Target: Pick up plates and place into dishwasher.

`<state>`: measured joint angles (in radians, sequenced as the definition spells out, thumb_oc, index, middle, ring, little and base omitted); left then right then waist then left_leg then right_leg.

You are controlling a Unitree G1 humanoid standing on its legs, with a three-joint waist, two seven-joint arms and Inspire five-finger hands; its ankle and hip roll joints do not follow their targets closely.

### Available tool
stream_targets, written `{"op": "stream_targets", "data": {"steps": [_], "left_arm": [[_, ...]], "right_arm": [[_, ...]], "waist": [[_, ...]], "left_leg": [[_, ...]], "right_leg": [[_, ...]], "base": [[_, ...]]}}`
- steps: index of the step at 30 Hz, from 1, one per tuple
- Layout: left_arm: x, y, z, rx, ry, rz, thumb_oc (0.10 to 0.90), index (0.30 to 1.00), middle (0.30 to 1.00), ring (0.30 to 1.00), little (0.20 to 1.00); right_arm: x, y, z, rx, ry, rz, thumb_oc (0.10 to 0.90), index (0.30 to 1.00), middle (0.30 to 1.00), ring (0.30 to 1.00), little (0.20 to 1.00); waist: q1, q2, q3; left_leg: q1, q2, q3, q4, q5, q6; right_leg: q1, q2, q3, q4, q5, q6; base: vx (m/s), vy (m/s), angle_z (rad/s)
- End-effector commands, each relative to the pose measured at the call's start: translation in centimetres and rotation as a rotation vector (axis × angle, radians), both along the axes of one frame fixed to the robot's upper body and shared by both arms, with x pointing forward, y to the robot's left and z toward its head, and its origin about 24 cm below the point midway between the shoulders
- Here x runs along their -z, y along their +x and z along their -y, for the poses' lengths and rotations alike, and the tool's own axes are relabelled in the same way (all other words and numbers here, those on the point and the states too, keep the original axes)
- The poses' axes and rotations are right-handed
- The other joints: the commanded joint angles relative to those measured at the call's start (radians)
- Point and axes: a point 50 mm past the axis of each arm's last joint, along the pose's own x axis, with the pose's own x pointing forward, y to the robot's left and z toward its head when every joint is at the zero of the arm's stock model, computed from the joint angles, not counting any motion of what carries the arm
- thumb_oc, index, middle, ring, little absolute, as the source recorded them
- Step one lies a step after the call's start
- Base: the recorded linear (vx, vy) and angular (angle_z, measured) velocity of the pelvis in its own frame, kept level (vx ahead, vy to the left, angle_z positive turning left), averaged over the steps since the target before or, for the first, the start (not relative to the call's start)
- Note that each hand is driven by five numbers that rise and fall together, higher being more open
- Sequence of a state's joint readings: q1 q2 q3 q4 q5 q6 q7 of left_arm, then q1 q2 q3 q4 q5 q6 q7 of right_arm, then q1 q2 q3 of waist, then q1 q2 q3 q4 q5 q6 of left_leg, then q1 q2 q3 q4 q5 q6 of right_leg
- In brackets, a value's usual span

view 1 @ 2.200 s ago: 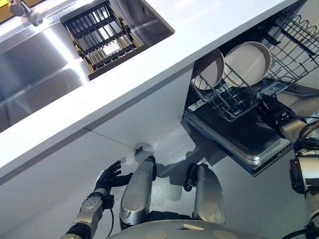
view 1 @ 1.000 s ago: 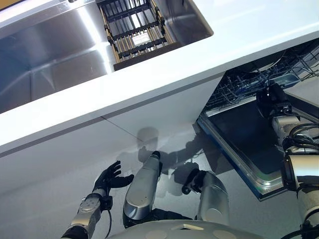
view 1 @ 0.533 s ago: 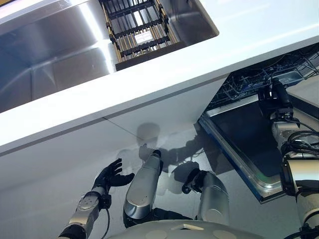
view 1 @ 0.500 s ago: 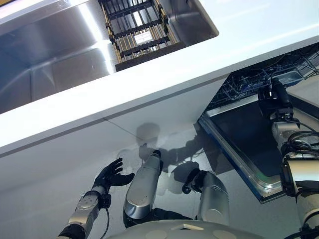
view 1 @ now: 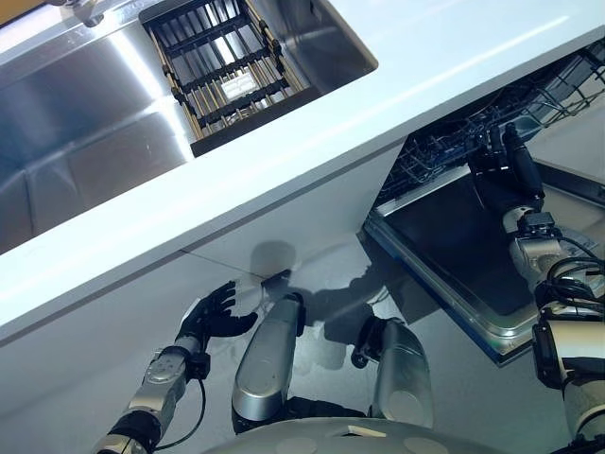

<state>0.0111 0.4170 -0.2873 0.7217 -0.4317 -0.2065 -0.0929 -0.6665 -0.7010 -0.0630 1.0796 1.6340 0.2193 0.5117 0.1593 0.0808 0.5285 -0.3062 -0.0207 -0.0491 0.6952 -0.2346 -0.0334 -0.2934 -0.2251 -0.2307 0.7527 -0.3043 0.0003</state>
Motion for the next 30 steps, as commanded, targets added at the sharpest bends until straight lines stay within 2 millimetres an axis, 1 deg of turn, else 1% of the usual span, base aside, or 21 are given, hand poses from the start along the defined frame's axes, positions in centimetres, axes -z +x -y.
{"op": "stream_targets", "data": {"steps": [1,4,8,11,12,13,15,16,17,19,20,22,23,26,28,30], "left_arm": [[-0.3,-2.2,-1.4,0.034,0.045,0.027,0.8,0.9,0.9,0.9,0.9],[-0.3,-2.3,-1.6,0.037,0.048,0.025,0.8,0.9,0.9,0.9,0.9],[-0.4,-2.3,-1.8,0.034,0.05,0.03,0.8,0.9,0.9,0.9,0.9],[-0.3,-2.4,-1.8,0.022,0.045,0.032,0.8,0.9,0.9,0.9,0.9],[-0.3,-2.4,-1.8,0.018,0.042,0.033,0.8,0.9,0.9,0.9,0.9],[-0.3,-2.4,-1.8,0.019,0.042,0.034,0.8,0.9,0.9,0.9,0.9],[0.0,-2.6,-1.6,0.009,0.039,0.034,0.8,0.9,0.9,0.9,0.9],[0.0,-2.6,-1.5,0.006,0.039,0.035,0.8,0.9,0.9,0.9,0.9],[0.1,-2.6,-1.3,-0.015,0.036,0.041,0.8,0.9,0.9,0.9,0.9],[0.3,-2.7,-1.1,-0.052,0.032,0.044,0.8,0.9,0.9,0.9,0.9],[0.3,-2.6,-1.1,-0.062,0.032,0.047,0.8,0.9,0.9,0.9,0.9],[0.3,-2.3,-0.7,-0.077,0.026,0.053,0.8,0.9,0.9,0.9,0.9],[0.3,-2.2,-0.6,-0.077,0.026,0.052,0.8,0.9,0.9,0.9,0.9],[0.4,-2.1,-0.4,-0.084,0.02,0.055,0.8,0.9,0.9,0.9,0.9],[0.4,-2.0,-0.3,-0.084,0.019,0.057,0.8,0.9,0.9,0.9,0.9],[0.4,-2.0,-0.2,-0.092,0.016,0.064,0.8,0.9,0.9,0.9,0.9]], "right_arm": [[-11.6,0.5,-3.5,-0.288,-0.09,0.756,0.8,0.9,0.9,0.9,0.9],[-10.7,0.0,-2.9,-0.262,-0.146,0.696,0.8,0.9,0.9,0.9,0.9],[-9.0,-0.9,-1.4,-0.175,-0.24,0.556,0.8,0.9,0.9,0.9,0.9],[-7.7,-1.8,-0.1,-0.105,-0.29,0.489,0.8,0.9,0.9,0.9,0.9],[-7.3,-2.3,0.7,-0.054,-0.279,0.453,0.8,0.9,0.9,0.9,0.9],[-7.1,-2.4,1.0,-0.029,-0.272,0.438,0.8,0.9,0.9,0.9,0.9],[-5.6,-3.3,2.4,0.103,-0.258,0.308,0.8,0.9,0.9,0.9,0.9],[-5.1,-3.5,2.8,0.15,-0.254,0.266,0.8,0.9,0.9,0.9,0.9],[-4.1,-4.2,3.5,0.233,-0.212,0.183,0.8,0.9,0.9,0.9,0.9],[-2.3,-5.2,3.9,0.302,-0.134,0.096,0.8,0.9,0.9,0.9,0.9],[-1.9,-5.6,4.1,0.346,-0.139,0.08,0.8,0.9,0.9,0.9,0.9],[-1.0,-6.3,3.9,0.385,-0.158,0.031,0.8,0.9,0.9,0.9,0.9],[-0.9,-6.4,3.9,0.389,-0.159,0.023,0.8,0.9,0.9,0.9,0.9],[0.1,-7.2,4.7,0.402,-0.245,-0.085,0.8,0.9,0.9,0.9,0.9],[0.2,-7.5,5.2,0.428,-0.329,-0.134,0.8,0.9,0.9,0.9,0.9],[-0.3,-8.0,6.2,0.5,-0.552,-0.225,0.8,0.9,0.9,0.9,0.9]], "waist": [[-0.021,-0.056,-0.152],[-0.037,-0.064,-0.16],[-0.065,-0.078,-0.167],[-0.09,-0.087,-0.169],[-0.102,-0.09,-0.17],[-0.106,-0.092,-0.17],[-0.13,-0.097,-0.172],[-0.135,-0.099,-0.172],[-0.15,-0.101,-0.17],[-0.177,-0.105,-0.169],[-0.184,-0.107,-0.169],[-0.203,-0.111,-0.171],[-0.204,-0.111,-0.171],[-0.217,-0.113,-0.175],[-0.22,-0.113,-0.174],[-0.22,-0.112,-0.168]], "left_leg": [[-0.005,-0.031,0.064,0.076,-0.105,0.103],[-0.005,-0.025,0.074,0.084,-0.111,0.106],[-0.008,-0.016,0.091,0.091,-0.117,0.111],[-0.005,-0.005,0.103,0.088,-0.115,0.111],[-0.001,0.0,0.109,0.084,-0.115,0.112],[0.0,0.001,0.111,0.083,-0.115,0.112],[0.012,0.011,0.124,0.075,-0.115,0.114],[0.015,0.013,0.127,0.073,-0.115,0.114],[0.025,0.021,0.136,0.069,-0.115,0.115],[0.042,0.035,0.154,0.055,-0.114,0.116],[0.048,0.037,0.159,0.049,-0.113,0.116],[0.061,0.041,0.166,0.035,-0.11,0.112],[0.063,0.042,0.166,0.032,-0.11,0.111],[0.073,0.04,0.167,0.024,-0.109,0.107],[0.074,0.037,0.164,0.023,-0.107,0.105],[0.068,0.034,0.157,0.029,-0.104,0.105]], "right_leg": [[0.067,0.037,0.05,-0.046,0.077,-0.006],[0.061,0.041,0.061,-0.046,0.079,-0.004],[0.045,0.049,0.079,-0.048,0.085,0.0],[0.037,0.06,0.093,-0.055,0.093,-0.002],[0.036,0.064,0.097,-0.058,0.094,-0.002],[0.035,0.066,0.098,-0.06,0.095,-0.001],[0.039,0.076,0.105,-0.071,0.1,-0.002],[0.04,0.077,0.106,-0.073,0.101,-0.002],[0.04,0.08,0.11,-0.07,0.101,-0.003],[0.04,0.085,0.115,-0.067,0.098,0.0],[0.043,0.09,0.12,-0.072,0.099,0.0],[0.054,0.1,0.134,-0.088,0.099,-0.002],[0.058,0.102,0.136,-0.092,0.099,-0.003],[0.071,0.11,0.14,-0.108,0.098,-0.011],[0.074,0.112,0.141,-0.111,0.097,-0.015],[0.075,0.114,0.143,-0.111,0.095,-0.023]], "base": [[0.01,0.031,-0.12],[0.01,0.023,-0.14],[-0.02,0.009,-0.1],[-0.02,0.012,-0.07],[-0.02,0.015,-0.09],[-0.01,0.018,-0.09],[0.0,0.017,-0.13],[-0.01,0.032,-0.13],[-0.01,0.04,-0.15],[-0.01,0.038,-0.18],[-0.01,0.013,-0.14],[0.0,-0.003,-0.16],[0.01,-0.01,-0.2],[0.0,-0.008,-0.18],[-0.01,-0.01,-0.08],[-0.02,-0.008,-0.09]]}}
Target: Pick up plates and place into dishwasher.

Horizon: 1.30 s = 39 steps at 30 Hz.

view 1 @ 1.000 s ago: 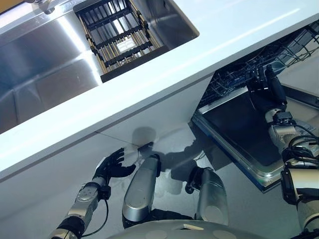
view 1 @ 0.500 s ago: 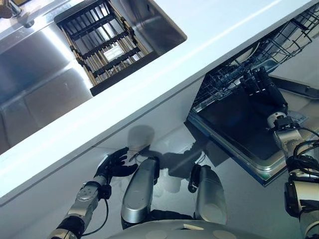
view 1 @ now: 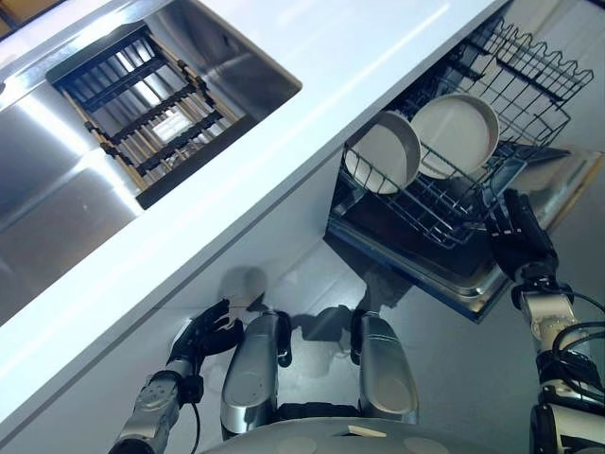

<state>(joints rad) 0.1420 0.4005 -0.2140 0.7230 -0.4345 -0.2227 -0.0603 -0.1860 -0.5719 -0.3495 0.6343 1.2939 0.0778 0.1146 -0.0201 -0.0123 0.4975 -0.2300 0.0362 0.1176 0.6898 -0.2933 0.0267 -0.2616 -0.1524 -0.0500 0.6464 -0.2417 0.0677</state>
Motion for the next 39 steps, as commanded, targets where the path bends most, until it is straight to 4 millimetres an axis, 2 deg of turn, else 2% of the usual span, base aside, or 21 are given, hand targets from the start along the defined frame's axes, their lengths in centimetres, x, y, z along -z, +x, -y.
{"op": "stream_targets", "data": {"steps": [1,5,6,8,10,12,13,16,18,20,23,27,31,32,33,39], "left_arm": [[-1.3,2.4,1.4,0.039,0.016,0.145,0.8,0.9,0.9,0.9,0.9],[-1.6,2.8,1.3,0.012,0.012,0.169,0.8,0.9,0.9,0.9,0.9],[-1.8,3.0,1.3,0.003,0.012,0.178,0.8,0.9,0.9,0.9,0.9],[-1.9,3.0,1.2,-0.006,0.011,0.187,0.8,0.9,0.9,0.9,0.9],[-1.8,3.0,1.1,-0.012,0.009,0.192,0.8,0.9,0.9,0.9,0.9],[-1.6,3.0,1.1,-0.016,0.008,0.195,0.8,0.9,0.9,0.9,0.9],[-1.6,2.9,1.2,-0.017,0.008,0.196,0.8,0.9,0.9,0.9,0.9],[-1.5,2.9,1.3,-0.014,0.01,0.197,0.8,0.9,0.9,0.9,0.9],[-1.6,2.9,1.3,-0.008,0.01,0.197,0.8,0.9,0.9,0.9,0.9],[-1.6,2.9,1.3,-0.002,0.008,0.196,0.8,0.9,0.9,0.9,0.9],[-1.5,2.7,1.5,0.001,0.005,0.192,0.8,0.9,0.9,0.9,0.9],[-1.6,2.9,1.6,0.002,-0.004,0.193,0.8,0.9,0.9,0.9,0.9],[-1.6,3.0,1.7,-0.003,-0.004,0.19,0.8,0.9,0.9,0.9,0.9],[-1.6,3.1,1.8,0.0,0.001,0.189,0.8,0.9,0.9,0.9,0.9],[-1.7,3.2,1.7,0.003,0.005,0.19,0.8,0.9,0.9,0.9,0.9],[-1.7,3.1,1.5,0.025,0.017,0.181,0.8,0.9,0.9,0.9,0.9]], "right_arm": [[-7.1,0.4,3.7,0.097,-0.454,0.066,0.8,0.9,0.9,0.9,0.9],[-9.0,0.4,4.2,0.242,-1.093,-0.284,0.8,0.9,0.9,0.9,0.9],[-9.8,0.7,3.9,0.3,-1.373,-0.403,0.8,0.9,0.9,0.9,0.9],[-11.5,0.7,3.7,0.414,-1.706,-0.489,0.8,0.9,0.9,0.9,0.9],[-13.0,0.6,3.5,0.556,-1.953,-0.522,0.8,0.9,0.9,0.9,0.9],[-13.8,0.5,3.6,0.668,-2.111,-0.538,0.8,0.9,0.9,0.9,0.9],[-14.1,0.5,3.7,0.692,-2.119,-0.539,0.8,0.9,0.9,0.9,0.9],[-13.7,0.6,3.9,0.643,-1.994,-0.535,0.8,0.9,0.9,0.9,0.9],[-12.5,0.7,3.7,0.581,-1.843,-0.508,0.8,0.9,0.9,0.9,0.9],[-12.0,1.1,3.3,0.512,-1.702,-0.458,0.8,0.9,0.9,0.9,0.9],[-12.4,1.8,2.3,0.484,-1.577,-0.335,0.8,0.9,0.9,0.9,0.9],[-13.1,2.6,1.2,0.485,-1.615,-0.308,0.8,0.9,0.9,0.9,0.9],[-12.5,3.3,1.2,0.4,-1.657,-0.409,0.8,0.9,0.9,0.9,0.9],[-12.0,3.4,1.4,0.355,-1.662,-0.449,0.504,0.646,0.646,0.646,0.604],[-12.0,3.5,1.7,0.337,-1.688,-0.474,0.1,0.3,0.3,0.3,0.2],[-11.8,3.7,2.6,0.32,-1.733,-0.552,0.1,0.3,0.3,0.3,0.2]], "waist": [[-0.042,-0.018,-0.135],[-0.04,-0.014,-0.118],[-0.04,-0.011,-0.109],[-0.039,-0.008,-0.105],[-0.036,-0.004,-0.104],[-0.033,0.0,-0.107],[-0.031,0.001,-0.108],[-0.027,0.003,-0.107],[-0.024,0.006,-0.105],[-0.021,0.008,-0.102],[-0.019,0.01,-0.103],[-0.018,0.014,-0.102],[-0.016,0.011,-0.104],[-0.012,0.008,-0.102],[-0.009,0.007,-0.102],[0.004,0.006,-0.101]], "left_leg": [[-0.011,-0.023,-0.01,0.036,-0.045,0.046],[-0.03,-0.029,-0.016,0.043,-0.04,0.053],[-0.036,-0.03,-0.017,0.052,-0.044,0.055],[-0.045,-0.036,-0.022,0.052,-0.041,0.059],[-0.05,-0.043,-0.025,0.048,-0.039,0.062],[-0.055,-0.05,-0.027,0.038,-0.034,0.063],[-0.058,-0.052,-0.028,0.038,-0.035,0.063],[-0.068,-0.057,-0.031,0.043,-0.036,0.062],[-0.07,-0.062,-0.035,0.042,-0.036,0.061],[-0.07,-0.065,-0.039,0.043,-0.036,0.059],[-0.063,-0.065,-0.04,0.039,-0.034,0.057],[-0.06,-0.063,-0.039,0.037,-0.028,0.054],[-0.059,-0.06,-0.036,0.033,-0.024,0.054],[-0.062,-0.061,-0.036,0.04,-0.028,0.055],[-0.063,-0.06,-0.037,0.039,-0.028,0.056],[-0.061,-0.059,-0.04,0.04,-0.027,0.058]], "right_leg": [[0.04,0.042,-0.038,-0.001,0.031,-0.092],[0.018,0.047,-0.032,0.018,0.028,-0.099],[0.009,0.049,-0.029,0.032,0.022,-0.099],[-0.001,0.05,-0.028,0.037,0.021,-0.099],[-0.005,0.05,-0.03,0.039,0.017,-0.098],[-0.009,0.047,-0.035,0.036,0.017,-0.096],[-0.01,0.046,-0.037,0.036,0.014,-0.095],[-0.015,0.043,-0.042,0.041,0.01,-0.096],[-0.016,0.043,-0.044,0.041,0.009,-0.099],[-0.014,0.044,-0.045,0.041,0.008,-0.102],[-0.009,0.045,-0.046,0.039,0.008,-0.106],[-0.011,0.046,-0.046,0.047,0.008,-0.106],[-0.016,0.044,-0.047,0.046,0.01,-0.105],[-0.018,0.043,-0.048,0.048,0.012,-0.106],[-0.017,0.042,-0.051,0.047,0.013,-0.106],[-0.017,0.04,-0.058,0.048,0.017,-0.105]], "base": [[-0.04,0.004,-0.16],[-0.08,0.009,-0.09],[-0.1,0.016,-0.05],[-0.08,0.017,-0.05],[-0.05,0.022,-0.04],[-0.03,0.021,-0.09],[-0.03,0.012,-0.05],[0.0,0.0,0.0],[-0.01,-0.004,0.05],[0.01,-0.001,0.05],[0.03,0.007,0.02],[0.02,0.006,0.0],[0.0,0.0,0.0],[0.0,0.0,0.0],[-0.02,-0.033,0.02],[0.0,-0.01,0.01]]}}
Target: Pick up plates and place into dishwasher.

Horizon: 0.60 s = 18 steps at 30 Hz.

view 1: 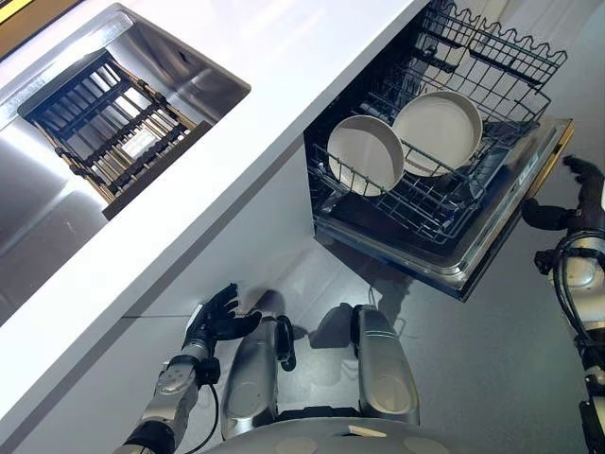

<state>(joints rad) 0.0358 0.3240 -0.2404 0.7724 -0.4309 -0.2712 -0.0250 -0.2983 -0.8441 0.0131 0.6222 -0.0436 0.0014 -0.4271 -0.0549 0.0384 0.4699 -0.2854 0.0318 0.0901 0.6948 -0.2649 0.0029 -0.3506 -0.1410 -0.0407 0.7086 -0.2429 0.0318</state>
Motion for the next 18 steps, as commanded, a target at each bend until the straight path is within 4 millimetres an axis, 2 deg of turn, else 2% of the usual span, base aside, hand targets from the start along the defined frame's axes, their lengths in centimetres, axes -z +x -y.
{"op": "stream_targets", "data": {"steps": [1,10,18], "left_arm": [[-1.3,0.0,-1.3,0.017,0.059,0.084,0.8,0.9,0.9,0.9,0.9],[-1.3,0.1,-1.0,0.033,0.057,0.084,0.8,0.9,0.9,0.9,0.9],[-1.3,0.2,-1.3,0.027,0.059,0.084,0.8,0.9,0.9,0.9,0.9]], "right_arm": [[-4.7,1.2,0.9,0.005,-0.143,0.115,0.1,0.3,0.3,0.3,0.2],[-5.3,1.2,1.9,0.07,-0.322,0.033,0.1,0.3,0.3,0.3,0.2],[-6.2,1.7,2.6,0.116,-0.385,-0.037,0.1,0.3,0.3,0.3,0.2]], "waist": [[0.04,-0.045,-0.074],[0.049,-0.042,-0.075],[0.063,-0.038,-0.07]], "left_leg": [[-0.006,-0.054,-0.011,0.036,-0.056,0.082],[-0.013,-0.056,-0.009,0.053,-0.063,0.084],[-0.023,-0.061,-0.013,0.058,-0.061,0.086]], "right_leg": [[0.073,0.029,-0.068,-0.016,0.02,-0.069],[0.072,0.027,-0.069,-0.017,0.023,-0.067],[0.064,0.023,-0.073,-0.006,0.021,-0.068]], "base": [[0.0,0.0,0.0],[0.0,0.0,0.0],[0.0,0.0,0.0]]}}
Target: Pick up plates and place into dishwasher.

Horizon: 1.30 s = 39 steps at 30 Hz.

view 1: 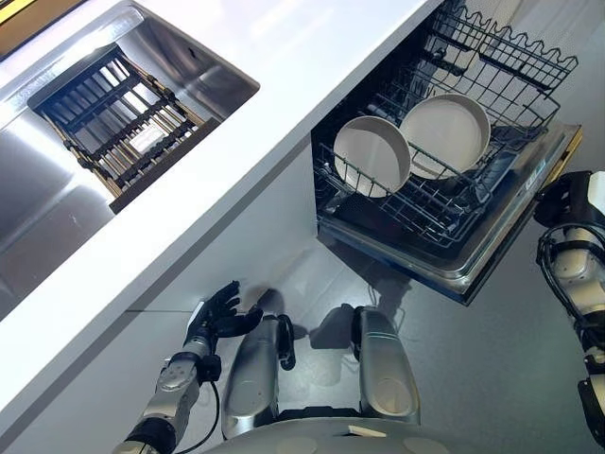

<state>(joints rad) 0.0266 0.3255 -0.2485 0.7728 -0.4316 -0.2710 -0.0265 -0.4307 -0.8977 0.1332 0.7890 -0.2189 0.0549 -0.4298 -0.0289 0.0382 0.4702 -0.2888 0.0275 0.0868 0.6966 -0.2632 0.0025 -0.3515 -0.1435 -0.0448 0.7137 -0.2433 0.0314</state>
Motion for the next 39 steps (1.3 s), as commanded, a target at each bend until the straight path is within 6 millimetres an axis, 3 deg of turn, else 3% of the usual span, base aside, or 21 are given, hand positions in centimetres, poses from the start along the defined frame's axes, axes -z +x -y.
{"op": "stream_targets", "data": {"steps": [1,17,24,33,39], "left_arm": [[-1.2,-0.1,-1.5,0.017,0.061,0.076,0.8,0.9,0.9,0.9,0.9],[-1.1,0.0,-1.2,0.032,0.06,0.071,0.8,0.9,0.9,0.9,0.9],[-1.0,0.1,-1.0,0.026,0.052,0.066,0.8,0.9,0.9,0.9,0.9],[-1.0,-0.1,-0.9,0.02,0.042,0.063,0.8,0.9,0.9,0.9,0.9],[-1.1,0.0,-0.3,0.019,0.031,0.076,0.8,0.9,0.9,0.9,0.9]], "right_arm": [[-5.5,0.7,1.4,0.038,-0.179,0.113,0.1,0.3,0.3,0.3,0.2],[-8.3,4.5,-0.7,-0.016,-0.204,-0.009,0.1,0.3,0.3,0.3,0.2],[-8.9,6.2,-1.7,-0.041,-0.012,-0.019,0.1,0.3,0.3,0.3,0.2],[-10.2,8.1,-4.0,-0.172,0.322,0.123,0.1,0.3,0.3,0.3,0.2],[-10.3,7.9,-3.8,-0.112,0.247,0.143,0.1,0.3,0.3,0.3,0.2]], "waist": [[0.04,-0.037,-0.07],[0.071,-0.026,-0.067],[0.096,-0.013,-0.057],[0.11,0.007,-0.044],[0.108,0.019,-0.043]], "left_leg": [[-0.021,-0.057,-0.01,0.059,-0.062,0.087],[-0.027,-0.065,-0.018,0.057,-0.057,0.089],[-0.03,-0.069,-0.028,0.041,-0.045,0.089],[-0.035,-0.076,-0.028,0.035,-0.042,0.084],[-0.027,-0.077,-0.02,0.02,-0.037,0.081]], "right_leg": [[0.063,0.024,-0.07,-0.009,0.021,-0.068],[0.051,0.014,-0.077,0.003,0.021,-0.07],[0.048,0.002,-0.089,0.008,0.022,-0.073],[0.046,-0.012,-0.102,0.011,0.019,-0.078],[0.047,-0.021,-0.108,0.011,0.018,-0.076]], "base": [[0.0,0.0,0.0],[0.0,0.004,0.02],[0.0,0.022,0.05],[-0.01,0.034,0.05],[-0.01,0.039,0.02]]}}
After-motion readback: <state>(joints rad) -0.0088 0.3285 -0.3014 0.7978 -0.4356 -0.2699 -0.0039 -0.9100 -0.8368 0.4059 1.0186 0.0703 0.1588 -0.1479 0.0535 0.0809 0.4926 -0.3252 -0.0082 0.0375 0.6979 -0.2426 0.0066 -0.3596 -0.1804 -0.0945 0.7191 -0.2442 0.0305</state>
